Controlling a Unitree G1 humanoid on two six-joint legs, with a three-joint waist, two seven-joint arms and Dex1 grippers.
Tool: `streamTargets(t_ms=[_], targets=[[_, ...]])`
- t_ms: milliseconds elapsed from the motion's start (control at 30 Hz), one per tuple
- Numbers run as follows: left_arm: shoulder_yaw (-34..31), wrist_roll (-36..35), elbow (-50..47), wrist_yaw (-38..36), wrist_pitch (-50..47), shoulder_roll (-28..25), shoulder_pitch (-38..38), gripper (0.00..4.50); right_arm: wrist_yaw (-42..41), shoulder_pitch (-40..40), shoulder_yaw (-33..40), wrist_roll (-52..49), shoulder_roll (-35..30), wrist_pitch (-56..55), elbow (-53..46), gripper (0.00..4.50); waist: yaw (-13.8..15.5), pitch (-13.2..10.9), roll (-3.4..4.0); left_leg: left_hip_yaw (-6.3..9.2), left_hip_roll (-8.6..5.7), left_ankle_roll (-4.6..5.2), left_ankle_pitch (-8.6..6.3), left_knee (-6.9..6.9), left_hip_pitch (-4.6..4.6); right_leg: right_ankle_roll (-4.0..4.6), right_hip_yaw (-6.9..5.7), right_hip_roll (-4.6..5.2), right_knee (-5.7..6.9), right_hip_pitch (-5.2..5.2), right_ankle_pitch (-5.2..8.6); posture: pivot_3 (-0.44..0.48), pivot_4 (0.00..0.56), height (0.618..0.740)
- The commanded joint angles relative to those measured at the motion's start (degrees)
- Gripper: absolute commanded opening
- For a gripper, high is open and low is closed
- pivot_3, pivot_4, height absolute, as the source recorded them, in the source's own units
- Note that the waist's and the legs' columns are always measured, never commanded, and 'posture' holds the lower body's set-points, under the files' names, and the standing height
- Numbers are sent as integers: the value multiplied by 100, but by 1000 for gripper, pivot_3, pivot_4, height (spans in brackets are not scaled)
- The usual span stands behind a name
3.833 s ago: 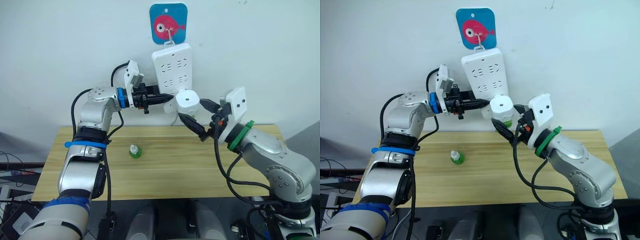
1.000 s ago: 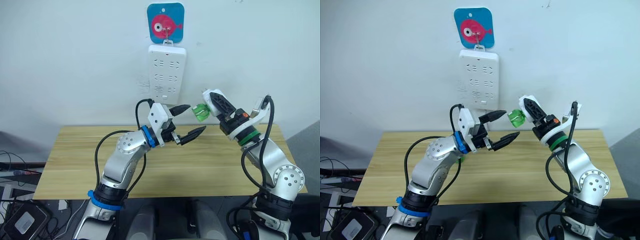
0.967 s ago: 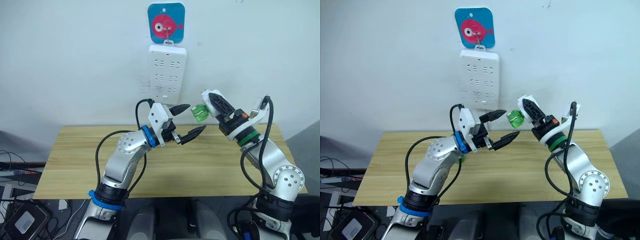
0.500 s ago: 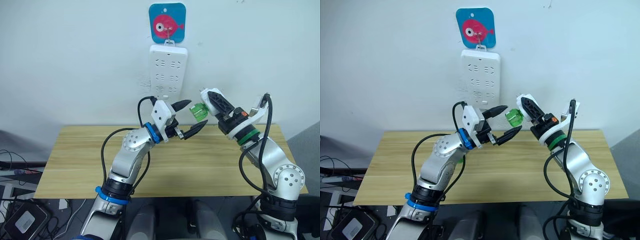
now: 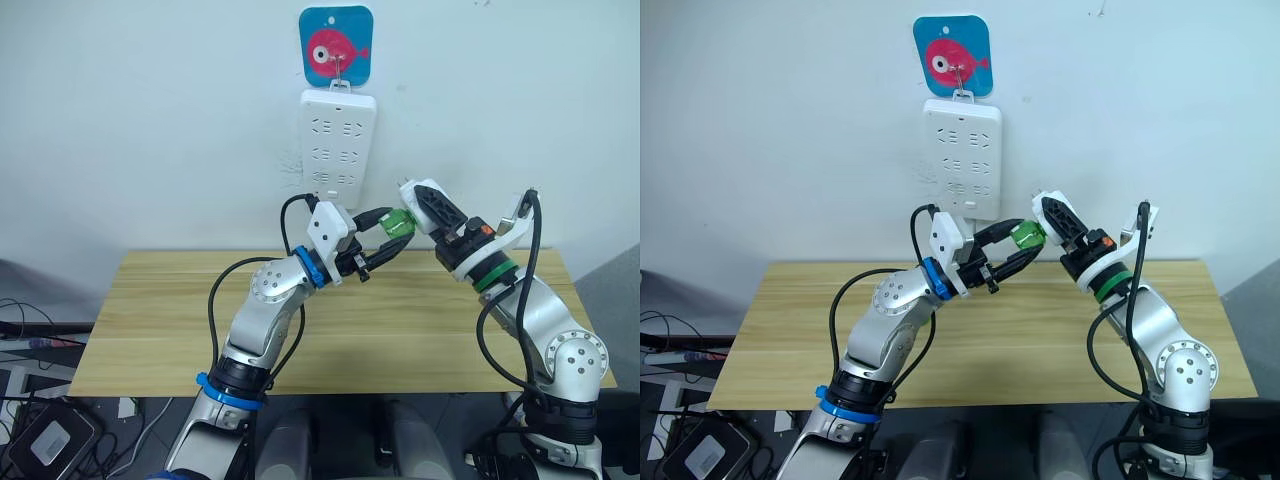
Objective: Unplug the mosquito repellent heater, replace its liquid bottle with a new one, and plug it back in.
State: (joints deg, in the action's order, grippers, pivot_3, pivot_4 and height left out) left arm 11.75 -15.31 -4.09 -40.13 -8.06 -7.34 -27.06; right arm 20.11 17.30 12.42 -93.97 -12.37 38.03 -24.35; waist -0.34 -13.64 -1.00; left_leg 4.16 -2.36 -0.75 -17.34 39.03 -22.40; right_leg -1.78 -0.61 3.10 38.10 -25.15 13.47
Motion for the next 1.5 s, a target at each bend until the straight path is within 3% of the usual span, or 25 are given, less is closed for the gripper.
streamTargets(t_ms=[33, 133, 267, 333, 600, 867, 1200, 1300, 1367, 1500], targets=[[-39, 14, -52, 56, 91, 12, -69, 2238, -145, -2, -17, -221, -52, -87, -249, 3411, 0, 0, 0, 0, 0, 0, 0, 0, 0, 0, 0, 0, 0, 0, 0, 11, 226, 740], [-14, 12, -37, -60, 121, -57, -108, 2238, -153, -41, -38, -394, -148, -32, -223, 4403, -2, 0, 0, 0, 0, 0, 0, 0, 0, 0, 0, 0, 0, 0, 0, 2, 228, 740], [18, -31, 77, -556, 271, -359, -206, 2238, -367, -115, 18, -998, -838, 461, 82, 4459, -3, -1, 0, 0, -1, 2, -1, 0, 0, 0, -1, 0, -2, 2, 0, -5, 235, 740], [49, -81, 195, -1049, 423, -631, -312, 2238, -741, -59, 59, -1523, -1616, 1099, 595, 4459, -3, -1, -1, -2, -1, 7, -3, 3, 0, 0, -1, 0, -4, 5, 0, -5, 237, 740], [162, -131, 540, -2240, 867, -1132, -560, 2238, -2849, 872, -337, -1902, -3328, 3691, 2732, 4459, -2, -5, -2, -2, 1, 33, -11, 2, 2, 1, -3, -1, -15, 17, 0, 4, 245, 740], [229, -58, 351, -2284, 848, -1088, -467, 2238, -3394, 1821, -985, -1730, -3713, 4429, 3815, 4459, 34, -9, -9, 3, 2, 34, -11, 4, -3, 0, -4, 4, -20, 18, 0, 35, 253, 740], [274, -5, 255, -2184, 849, -1086, -336, 2238, -3981, 2249, -1027, -920, -3681, 4891, 4228, 4459, 55, -11, -11, 5, 1, 34, -11, 7, -10, 0, -4, 6, -25, 14, 0, 48, 257, 740], [271, -1, 292, -2169, 874, -1086, -348, 2238, -4117, 2240, -978, -698, -3678, 4971, 4218, 3837, 55, -11, -11, 6, 1, 34, -12, 7, -11, 0, -5, 6, -24, 14, 0, 46, 257, 740], [269, -3, 311, -2164, 882, -1081, -364, 2238, -4229, 2218, -929, -617, -3684, 5029, 4201, 3127, 56, -11, -11, 6, 1, 34, -11, 7, -12, 0, -5, 6, -24, 14, 0, 44, 256, 740], [283, -13, 327, -2182, 901, -1074, -379, 2238, -4319, 2246, -850, -462, -3629, 5021, 4211, 2995, 55, -11, -11, 5, 1, 34, -11, 7, -12, 0, -5, 6, -25, 13, 0, 38, 257, 740]])
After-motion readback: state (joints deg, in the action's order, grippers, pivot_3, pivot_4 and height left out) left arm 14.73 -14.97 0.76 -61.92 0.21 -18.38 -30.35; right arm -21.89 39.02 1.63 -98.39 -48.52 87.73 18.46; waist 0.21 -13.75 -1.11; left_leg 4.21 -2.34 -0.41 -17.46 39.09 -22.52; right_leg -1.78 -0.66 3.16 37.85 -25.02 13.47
